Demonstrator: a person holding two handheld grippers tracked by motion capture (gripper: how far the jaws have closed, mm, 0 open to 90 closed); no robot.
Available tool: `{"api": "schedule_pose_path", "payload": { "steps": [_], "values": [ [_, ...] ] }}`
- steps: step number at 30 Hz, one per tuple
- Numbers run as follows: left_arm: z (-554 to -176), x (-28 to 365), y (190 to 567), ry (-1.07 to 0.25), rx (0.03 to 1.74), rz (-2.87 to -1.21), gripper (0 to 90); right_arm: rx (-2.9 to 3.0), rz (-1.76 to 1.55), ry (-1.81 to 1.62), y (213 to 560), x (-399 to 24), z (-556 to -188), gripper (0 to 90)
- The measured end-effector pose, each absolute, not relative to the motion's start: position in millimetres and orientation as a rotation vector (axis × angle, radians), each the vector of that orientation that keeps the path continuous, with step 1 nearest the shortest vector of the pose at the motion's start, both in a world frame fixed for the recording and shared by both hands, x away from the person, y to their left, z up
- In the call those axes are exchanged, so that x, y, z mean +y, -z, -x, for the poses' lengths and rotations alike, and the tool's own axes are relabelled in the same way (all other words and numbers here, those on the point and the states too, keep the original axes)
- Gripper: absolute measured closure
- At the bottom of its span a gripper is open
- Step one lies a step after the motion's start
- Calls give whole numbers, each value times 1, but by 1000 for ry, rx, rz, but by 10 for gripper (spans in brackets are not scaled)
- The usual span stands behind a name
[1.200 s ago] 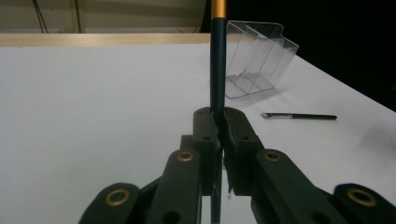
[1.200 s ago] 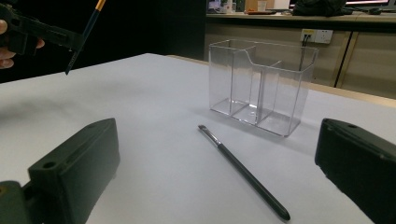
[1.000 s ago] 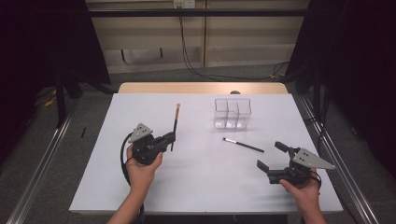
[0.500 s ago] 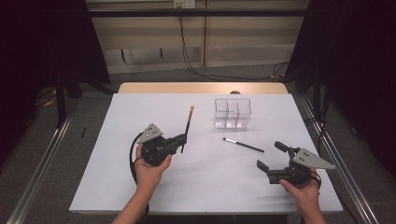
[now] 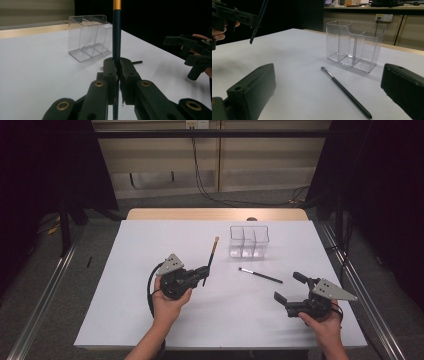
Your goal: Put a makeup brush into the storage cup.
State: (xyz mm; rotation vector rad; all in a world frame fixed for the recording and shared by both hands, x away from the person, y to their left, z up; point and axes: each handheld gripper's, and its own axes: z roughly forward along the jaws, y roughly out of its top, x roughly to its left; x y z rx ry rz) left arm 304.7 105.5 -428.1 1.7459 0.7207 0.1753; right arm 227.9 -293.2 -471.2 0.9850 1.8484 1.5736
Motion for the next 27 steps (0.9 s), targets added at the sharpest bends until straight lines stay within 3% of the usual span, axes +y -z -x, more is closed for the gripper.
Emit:
{"api": "schedule_pose_path", "payload": {
  "steps": [27],
  "values": [
    [-305,92,432,-145,659,-1781,843,1842,-1102,-1615,457,-282,-242,0]
  ]
}}
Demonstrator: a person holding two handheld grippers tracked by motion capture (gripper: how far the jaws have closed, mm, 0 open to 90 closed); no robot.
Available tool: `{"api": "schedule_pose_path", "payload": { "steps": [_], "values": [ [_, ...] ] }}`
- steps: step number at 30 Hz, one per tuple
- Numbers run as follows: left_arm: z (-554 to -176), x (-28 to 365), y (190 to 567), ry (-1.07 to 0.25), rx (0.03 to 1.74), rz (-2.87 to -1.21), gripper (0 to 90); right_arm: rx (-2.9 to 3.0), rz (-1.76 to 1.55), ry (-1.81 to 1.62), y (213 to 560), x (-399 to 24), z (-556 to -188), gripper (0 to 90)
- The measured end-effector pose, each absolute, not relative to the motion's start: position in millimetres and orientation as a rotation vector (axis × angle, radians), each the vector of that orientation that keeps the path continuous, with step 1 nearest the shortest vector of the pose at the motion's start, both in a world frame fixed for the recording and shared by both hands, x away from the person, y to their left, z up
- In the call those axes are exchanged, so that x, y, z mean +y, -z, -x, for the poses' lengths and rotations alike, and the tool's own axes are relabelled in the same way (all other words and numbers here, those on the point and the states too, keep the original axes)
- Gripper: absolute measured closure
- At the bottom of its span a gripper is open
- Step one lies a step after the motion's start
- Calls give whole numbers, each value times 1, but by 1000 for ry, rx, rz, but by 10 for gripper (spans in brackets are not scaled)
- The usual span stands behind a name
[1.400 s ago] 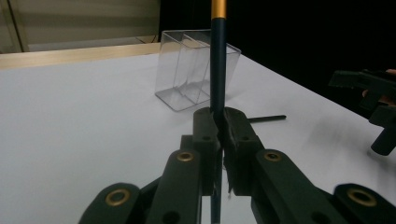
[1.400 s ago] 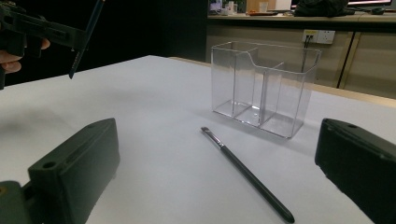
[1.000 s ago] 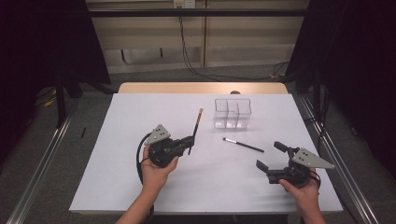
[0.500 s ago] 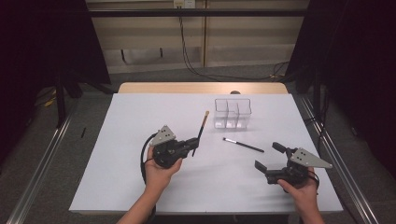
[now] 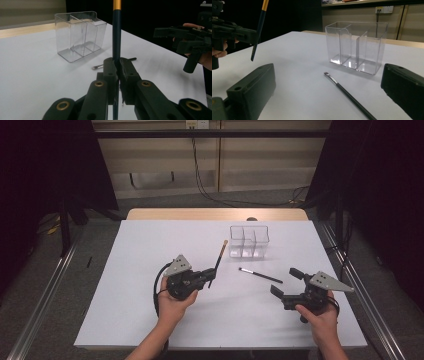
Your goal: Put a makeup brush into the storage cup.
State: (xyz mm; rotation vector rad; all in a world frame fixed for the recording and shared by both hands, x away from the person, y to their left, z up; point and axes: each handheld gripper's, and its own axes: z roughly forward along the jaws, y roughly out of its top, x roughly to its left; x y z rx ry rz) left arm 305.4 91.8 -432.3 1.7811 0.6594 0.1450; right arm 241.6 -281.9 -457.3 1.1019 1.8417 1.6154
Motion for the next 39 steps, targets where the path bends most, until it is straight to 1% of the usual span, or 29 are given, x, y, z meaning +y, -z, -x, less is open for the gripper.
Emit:
{"api": "schedule_pose_path", "payload": {
  "steps": [19,29,38,39],
  "values": [
    [-306,91,434,-137,648,-1788,843,1948,-1041,-1611,437,-236,-264,0],
    [-307,91,435,-131,646,-1785,843,1952,-1025,-1675,427,-211,-278,2],
    [-307,89,437,-129,644,-1796,843,1965,-1025,-1710,424,-196,-285,51],
    [-308,89,438,-127,635,-1797,843,1964,-1022,-1709,423,-194,-286,77]
  ]
}}
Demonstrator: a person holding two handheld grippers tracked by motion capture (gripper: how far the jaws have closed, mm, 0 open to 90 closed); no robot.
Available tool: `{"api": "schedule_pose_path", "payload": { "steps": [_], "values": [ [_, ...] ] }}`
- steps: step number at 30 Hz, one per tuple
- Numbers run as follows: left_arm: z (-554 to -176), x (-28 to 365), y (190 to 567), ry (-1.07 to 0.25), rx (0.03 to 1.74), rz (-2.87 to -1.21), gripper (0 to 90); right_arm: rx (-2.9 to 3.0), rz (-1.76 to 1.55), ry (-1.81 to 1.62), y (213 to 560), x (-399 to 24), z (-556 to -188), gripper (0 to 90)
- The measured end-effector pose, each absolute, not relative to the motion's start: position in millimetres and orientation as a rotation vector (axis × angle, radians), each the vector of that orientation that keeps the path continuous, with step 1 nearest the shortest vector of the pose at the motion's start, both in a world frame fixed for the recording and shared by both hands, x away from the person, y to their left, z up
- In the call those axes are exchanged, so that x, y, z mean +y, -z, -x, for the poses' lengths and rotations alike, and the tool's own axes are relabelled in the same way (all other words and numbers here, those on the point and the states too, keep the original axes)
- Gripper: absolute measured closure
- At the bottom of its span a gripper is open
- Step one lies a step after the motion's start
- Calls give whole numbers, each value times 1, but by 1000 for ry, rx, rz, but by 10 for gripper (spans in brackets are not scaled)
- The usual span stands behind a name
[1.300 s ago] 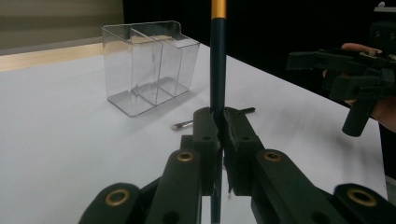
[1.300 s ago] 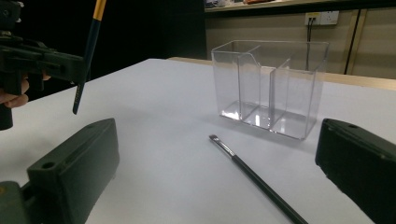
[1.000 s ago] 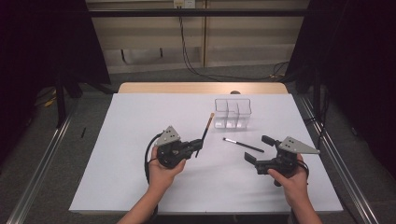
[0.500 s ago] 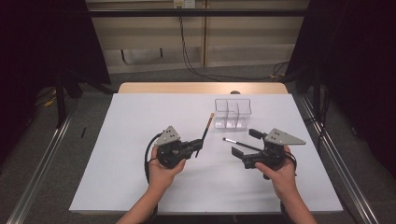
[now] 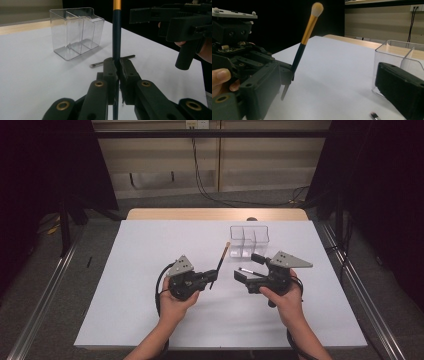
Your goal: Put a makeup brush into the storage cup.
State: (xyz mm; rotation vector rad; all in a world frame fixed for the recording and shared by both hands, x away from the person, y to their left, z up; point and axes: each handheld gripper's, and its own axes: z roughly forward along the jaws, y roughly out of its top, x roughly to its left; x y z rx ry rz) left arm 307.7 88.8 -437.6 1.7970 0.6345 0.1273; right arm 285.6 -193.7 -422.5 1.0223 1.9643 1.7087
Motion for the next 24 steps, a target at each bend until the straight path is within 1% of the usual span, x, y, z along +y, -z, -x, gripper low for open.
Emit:
{"api": "schedule_pose_path", "payload": {
  "steps": [1,2,3,5,8,9,10,14,20,23,24],
  "values": [
    [-308,89,438,-127,635,-1797,843,1964,-1022,-1709,423,-194,-286,77],
    [-308,88,438,-128,629,-1800,843,1963,-1021,-1710,421,-192,-286,106],
    [-308,88,438,-128,629,-1800,843,1963,-1021,-1710,421,-192,-286,106],
    [-307,87,438,-131,633,-1804,843,1967,-1018,-1733,420,-190,-287,170],
    [-307,86,439,-125,627,-1805,843,1966,-1025,-1737,420,-188,-289,194],
    [-307,85,439,-127,623,-1810,843,1966,-1032,-1762,420,-186,-289,228],
    [-307,85,439,-127,623,-1810,843,1966,-1032,-1762,420,-186,-289,228],
    [-306,83,440,-130,622,-1813,843,1969,-1044,-1781,418,-182,-290,282],
    [-306,82,441,-124,613,-1814,843,1981,-1055,-1798,416,-178,-292,392],
    [-305,81,441,-119,604,-1812,843,1985,-1056,-1819,415,-175,-292,487],
    [-305,81,441,-119,604,-1812,843,1985,-1056,-1819,415,-175,-292,487]
  ]
}}
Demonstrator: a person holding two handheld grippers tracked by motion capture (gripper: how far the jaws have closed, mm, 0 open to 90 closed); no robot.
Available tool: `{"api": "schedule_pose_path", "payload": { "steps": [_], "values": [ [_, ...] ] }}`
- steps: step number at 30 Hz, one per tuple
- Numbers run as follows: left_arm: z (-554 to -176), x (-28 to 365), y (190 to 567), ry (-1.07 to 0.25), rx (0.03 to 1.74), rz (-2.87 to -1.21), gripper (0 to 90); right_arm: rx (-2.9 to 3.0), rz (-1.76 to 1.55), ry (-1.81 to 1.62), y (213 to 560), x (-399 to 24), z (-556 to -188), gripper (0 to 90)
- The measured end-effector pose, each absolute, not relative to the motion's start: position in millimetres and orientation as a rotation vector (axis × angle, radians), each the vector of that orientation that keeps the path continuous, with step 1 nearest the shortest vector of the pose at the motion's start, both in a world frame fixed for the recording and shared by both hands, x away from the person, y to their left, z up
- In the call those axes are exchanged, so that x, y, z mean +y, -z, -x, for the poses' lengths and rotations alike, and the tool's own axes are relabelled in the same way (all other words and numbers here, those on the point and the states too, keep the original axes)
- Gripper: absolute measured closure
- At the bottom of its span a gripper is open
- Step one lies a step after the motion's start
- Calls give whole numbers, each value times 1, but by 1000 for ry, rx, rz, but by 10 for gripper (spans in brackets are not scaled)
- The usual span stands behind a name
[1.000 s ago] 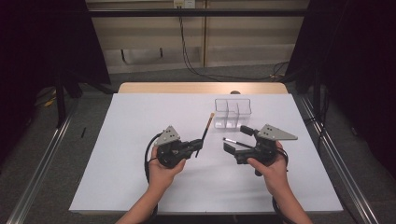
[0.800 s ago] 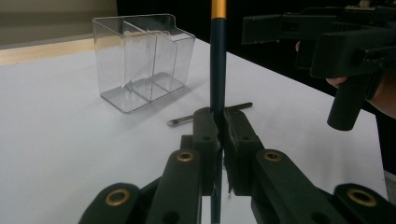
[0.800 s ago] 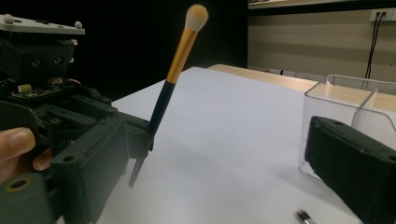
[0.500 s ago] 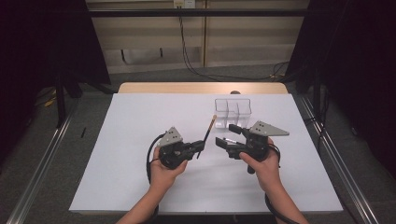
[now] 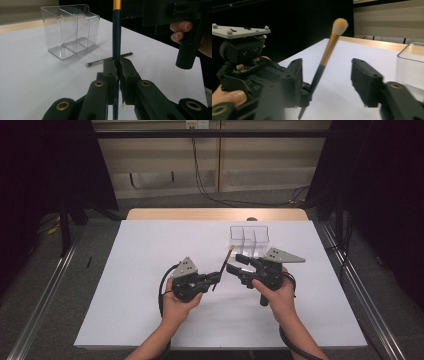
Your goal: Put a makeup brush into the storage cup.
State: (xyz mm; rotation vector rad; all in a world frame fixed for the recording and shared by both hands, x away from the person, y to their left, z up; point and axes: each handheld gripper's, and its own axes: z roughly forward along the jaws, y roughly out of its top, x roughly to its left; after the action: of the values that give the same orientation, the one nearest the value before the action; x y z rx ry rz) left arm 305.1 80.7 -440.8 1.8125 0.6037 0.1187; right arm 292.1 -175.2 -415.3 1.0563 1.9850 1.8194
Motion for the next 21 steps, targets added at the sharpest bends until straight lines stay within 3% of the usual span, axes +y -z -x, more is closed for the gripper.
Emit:
{"api": "schedule_pose_path", "payload": {
  "steps": [7,8,17,21],
  "values": [
    [-304,80,440,-115,593,-1805,843,2012,-1101,-1825,419,-168,-295,630],
    [-304,80,440,-117,588,-1807,843,2010,-1117,-1836,420,-167,-295,683],
    [-303,80,439,-102,587,-1792,842,2019,-1133,-1886,420,-161,-297,819],
    [-304,80,440,-94,587,-1781,841,2036,-1098,-1889,418,-158,-297,838]
  ]
}}
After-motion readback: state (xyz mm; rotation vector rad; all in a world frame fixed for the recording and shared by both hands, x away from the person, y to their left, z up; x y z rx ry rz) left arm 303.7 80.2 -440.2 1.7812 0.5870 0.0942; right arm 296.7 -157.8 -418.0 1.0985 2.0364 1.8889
